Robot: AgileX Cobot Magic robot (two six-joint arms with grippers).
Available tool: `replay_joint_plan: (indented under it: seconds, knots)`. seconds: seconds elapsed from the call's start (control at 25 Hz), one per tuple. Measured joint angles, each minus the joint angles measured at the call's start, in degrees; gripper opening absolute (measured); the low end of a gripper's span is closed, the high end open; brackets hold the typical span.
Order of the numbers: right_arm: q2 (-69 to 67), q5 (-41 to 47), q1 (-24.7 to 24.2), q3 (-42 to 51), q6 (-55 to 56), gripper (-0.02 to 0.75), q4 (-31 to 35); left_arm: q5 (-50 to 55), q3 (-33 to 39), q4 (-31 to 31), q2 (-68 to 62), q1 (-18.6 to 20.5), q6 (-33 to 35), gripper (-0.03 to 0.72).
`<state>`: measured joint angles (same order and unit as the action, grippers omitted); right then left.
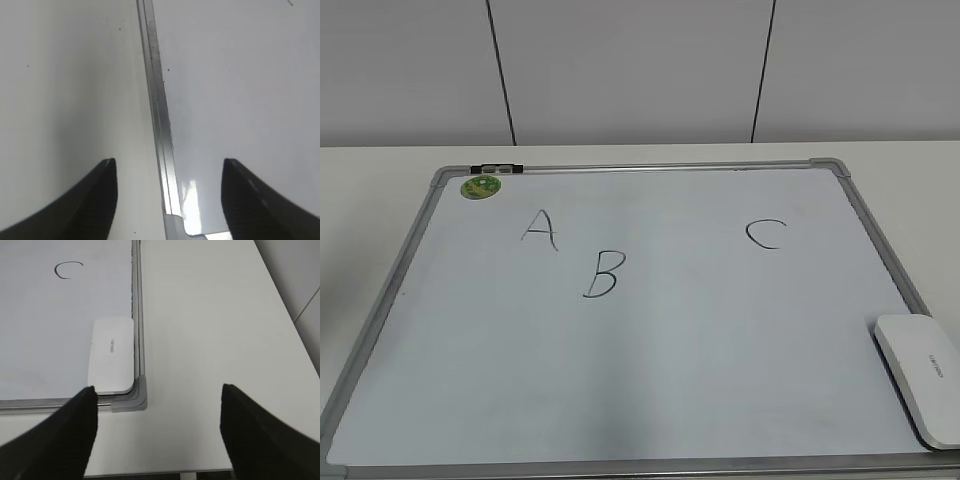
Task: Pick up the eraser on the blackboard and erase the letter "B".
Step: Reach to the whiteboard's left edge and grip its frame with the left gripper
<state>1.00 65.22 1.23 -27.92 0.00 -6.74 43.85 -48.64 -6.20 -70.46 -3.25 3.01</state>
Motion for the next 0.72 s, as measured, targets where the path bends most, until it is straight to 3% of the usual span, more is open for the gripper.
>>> replay_joint_plan:
  seconds: [0.4, 0.72]
  knots:
    - [0.0, 0.0, 0.0, 0.0, 0.0, 0.568, 0.0, 3.8, -14.6, 0.0, -22.2, 0.0, 1.7, 0.465]
    - [0.0, 0.0, 0.0, 0.0, 0.0, 0.568, 0.0, 5.0, -21.3, -2.4, -35.3, 2.1, 5.4, 0.464]
